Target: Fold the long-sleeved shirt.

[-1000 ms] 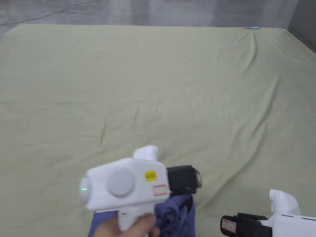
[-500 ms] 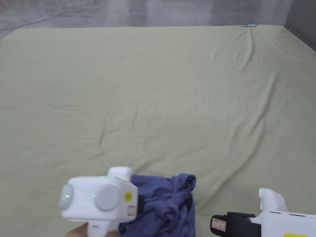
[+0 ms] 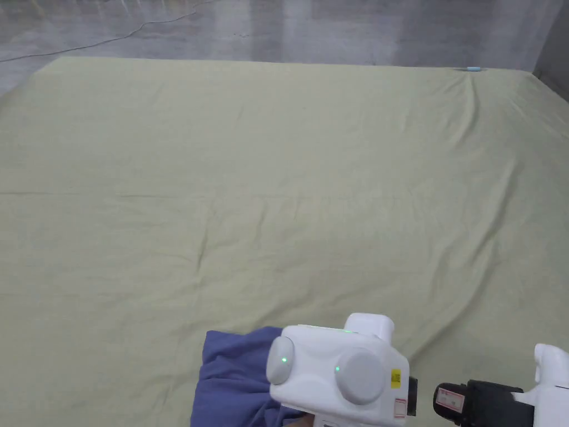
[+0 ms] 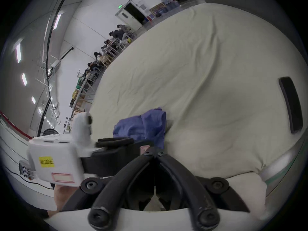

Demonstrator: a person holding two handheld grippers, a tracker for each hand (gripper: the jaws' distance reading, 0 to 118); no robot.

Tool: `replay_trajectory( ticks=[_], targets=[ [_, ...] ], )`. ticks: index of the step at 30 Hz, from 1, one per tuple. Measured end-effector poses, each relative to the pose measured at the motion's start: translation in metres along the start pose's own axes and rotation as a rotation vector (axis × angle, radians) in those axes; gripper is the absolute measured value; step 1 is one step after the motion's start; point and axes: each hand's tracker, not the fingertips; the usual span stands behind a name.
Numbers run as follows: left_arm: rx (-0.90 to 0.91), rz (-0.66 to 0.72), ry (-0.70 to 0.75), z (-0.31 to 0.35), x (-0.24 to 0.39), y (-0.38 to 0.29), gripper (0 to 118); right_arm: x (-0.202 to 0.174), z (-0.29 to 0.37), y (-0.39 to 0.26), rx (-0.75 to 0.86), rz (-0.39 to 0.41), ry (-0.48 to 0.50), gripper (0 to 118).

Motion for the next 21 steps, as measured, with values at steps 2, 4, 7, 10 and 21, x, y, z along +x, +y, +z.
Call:
replay_trajectory(
  ticks=[2,4,7,10,21],
  targets=[
    [0.045,0.048,-0.041,0.033,-0.020,0.006,0,-0.008,-0.003,0.005,0.008,0.013,0.024,0],
    [0.104,0.121,-0.046,0.065,-0.050,0.008,0,-0.019,-0.013,0.008,-0.005,0.035,0.067,0],
    [0.186,0.212,0.079,0.106,-0.109,0.006,0,-0.042,-0.039,0.009,-0.048,0.082,0.112,0],
    [0.206,0.291,0.196,0.126,-0.161,-0.005,0,-0.057,-0.074,0.006,-0.123,0.088,0.145,0],
    [0.102,0.442,0.151,0.096,-0.216,-0.052,0,-0.015,-0.159,-0.010,-0.256,0.009,-0.094,0]
  ],
)
